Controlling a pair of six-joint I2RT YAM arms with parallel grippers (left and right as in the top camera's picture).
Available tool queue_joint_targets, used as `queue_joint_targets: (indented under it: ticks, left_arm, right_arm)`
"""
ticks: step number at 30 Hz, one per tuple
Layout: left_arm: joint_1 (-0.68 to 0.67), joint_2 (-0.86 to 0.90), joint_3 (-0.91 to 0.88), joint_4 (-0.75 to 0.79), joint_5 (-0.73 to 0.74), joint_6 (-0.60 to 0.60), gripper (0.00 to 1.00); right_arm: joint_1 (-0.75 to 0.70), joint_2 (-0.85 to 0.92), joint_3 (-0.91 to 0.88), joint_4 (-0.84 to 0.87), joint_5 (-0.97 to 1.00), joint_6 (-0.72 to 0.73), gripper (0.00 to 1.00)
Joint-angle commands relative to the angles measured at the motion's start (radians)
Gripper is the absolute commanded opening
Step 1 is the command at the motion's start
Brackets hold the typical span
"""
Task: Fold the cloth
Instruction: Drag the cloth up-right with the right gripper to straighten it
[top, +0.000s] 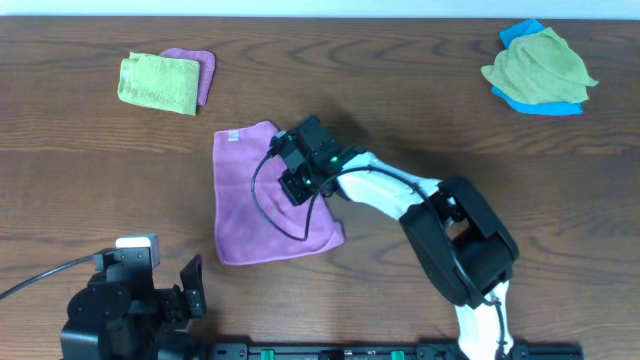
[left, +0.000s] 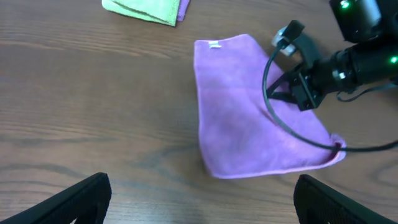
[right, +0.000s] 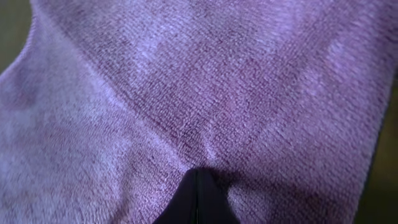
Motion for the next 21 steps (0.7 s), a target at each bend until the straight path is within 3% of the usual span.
queue_joint_targets:
  ticks: [1, 21]
  left_arm:
    - [0.006, -0.002, 0.015, 0.000, -0.006, -0.004, 0.95]
    - [0.006, -0.002, 0.015, 0.000, -0.006, -0.004, 0.95]
  right_arm:
    - [-0.059, 0.021, -0.016, -0.031, 0.164, -0.019, 0.01]
    - [-0.313, 0.021, 0.000, -0.081, 0.227, -0.038, 0.01]
